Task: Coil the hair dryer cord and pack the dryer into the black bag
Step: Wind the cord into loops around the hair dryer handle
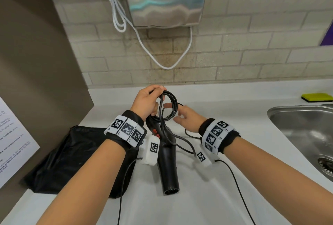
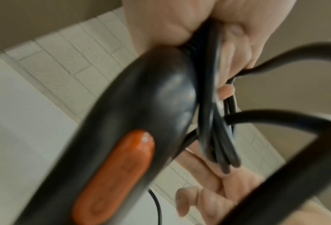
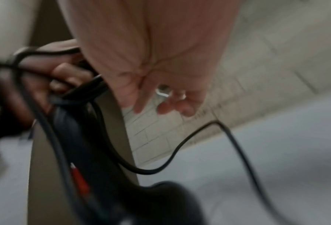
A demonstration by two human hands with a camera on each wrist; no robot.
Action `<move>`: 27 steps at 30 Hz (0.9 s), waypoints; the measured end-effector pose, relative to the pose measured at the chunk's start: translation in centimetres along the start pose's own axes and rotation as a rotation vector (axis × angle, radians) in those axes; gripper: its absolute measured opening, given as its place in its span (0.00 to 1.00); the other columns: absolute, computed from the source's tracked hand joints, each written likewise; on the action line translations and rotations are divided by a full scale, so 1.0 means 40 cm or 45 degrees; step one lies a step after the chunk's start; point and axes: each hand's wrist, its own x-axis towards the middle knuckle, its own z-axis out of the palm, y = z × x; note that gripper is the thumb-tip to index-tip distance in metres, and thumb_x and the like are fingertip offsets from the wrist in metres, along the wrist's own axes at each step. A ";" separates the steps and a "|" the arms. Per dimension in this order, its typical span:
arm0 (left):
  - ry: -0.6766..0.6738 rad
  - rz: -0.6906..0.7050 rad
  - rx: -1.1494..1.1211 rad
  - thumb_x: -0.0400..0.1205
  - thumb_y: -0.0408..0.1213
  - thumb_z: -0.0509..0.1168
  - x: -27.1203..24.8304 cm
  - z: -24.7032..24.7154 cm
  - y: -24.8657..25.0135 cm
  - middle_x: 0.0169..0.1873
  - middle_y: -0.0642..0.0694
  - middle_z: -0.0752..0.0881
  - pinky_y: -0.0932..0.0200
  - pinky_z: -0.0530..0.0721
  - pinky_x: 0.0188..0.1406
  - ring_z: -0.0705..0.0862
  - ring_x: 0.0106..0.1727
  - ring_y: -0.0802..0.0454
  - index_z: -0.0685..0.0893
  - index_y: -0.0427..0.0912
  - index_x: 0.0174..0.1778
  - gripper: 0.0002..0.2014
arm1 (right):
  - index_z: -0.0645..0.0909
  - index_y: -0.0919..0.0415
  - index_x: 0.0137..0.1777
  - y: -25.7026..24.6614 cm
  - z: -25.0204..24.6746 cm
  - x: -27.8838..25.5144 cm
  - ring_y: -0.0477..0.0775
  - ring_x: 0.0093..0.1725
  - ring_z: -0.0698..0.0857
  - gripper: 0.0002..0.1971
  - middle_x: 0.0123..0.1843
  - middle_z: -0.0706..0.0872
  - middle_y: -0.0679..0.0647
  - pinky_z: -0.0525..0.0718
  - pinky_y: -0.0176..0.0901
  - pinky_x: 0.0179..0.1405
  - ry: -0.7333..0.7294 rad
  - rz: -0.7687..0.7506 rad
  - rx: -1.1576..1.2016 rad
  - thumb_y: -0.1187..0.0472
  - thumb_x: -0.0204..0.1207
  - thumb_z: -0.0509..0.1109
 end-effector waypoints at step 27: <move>0.051 -0.012 -0.009 0.85 0.35 0.56 -0.004 -0.026 -0.002 0.28 0.48 0.75 0.71 0.60 0.10 0.63 0.11 0.58 0.82 0.42 0.40 0.12 | 0.75 0.66 0.42 0.208 -0.026 -0.071 0.60 0.57 0.84 0.12 0.42 0.83 0.58 0.76 0.42 0.52 -0.061 1.160 -0.415 0.58 0.81 0.58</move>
